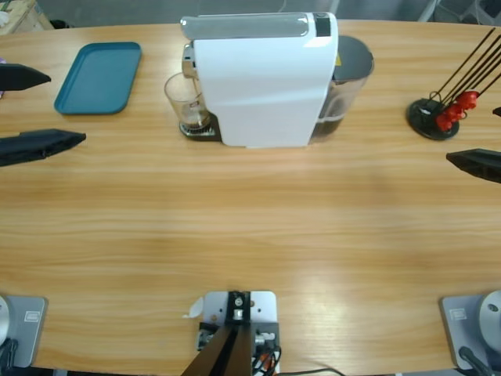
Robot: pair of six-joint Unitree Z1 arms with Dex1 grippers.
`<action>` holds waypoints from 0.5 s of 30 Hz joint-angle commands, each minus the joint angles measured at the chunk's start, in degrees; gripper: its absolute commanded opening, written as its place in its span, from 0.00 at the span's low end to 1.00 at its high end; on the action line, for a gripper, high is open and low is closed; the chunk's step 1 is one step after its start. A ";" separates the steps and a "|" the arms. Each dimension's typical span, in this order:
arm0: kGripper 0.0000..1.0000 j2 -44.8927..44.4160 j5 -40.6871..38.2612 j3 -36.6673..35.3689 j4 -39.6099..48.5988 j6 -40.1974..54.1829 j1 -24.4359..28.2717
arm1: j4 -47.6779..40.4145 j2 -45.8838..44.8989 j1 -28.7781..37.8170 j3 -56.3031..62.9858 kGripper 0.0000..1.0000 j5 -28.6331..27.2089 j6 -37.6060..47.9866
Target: Pour coffee
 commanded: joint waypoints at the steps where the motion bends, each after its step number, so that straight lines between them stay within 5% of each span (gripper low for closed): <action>1: 1.00 2.60 -2.74 2.09 -3.29 -6.26 0.48 | -0.39 -1.03 0.57 1.99 0.99 0.86 -0.48; 15: 1.00 2.01 -8.17 1.31 -3.96 -4.73 0.57 | -0.22 -0.94 0.57 1.90 0.99 0.80 -0.57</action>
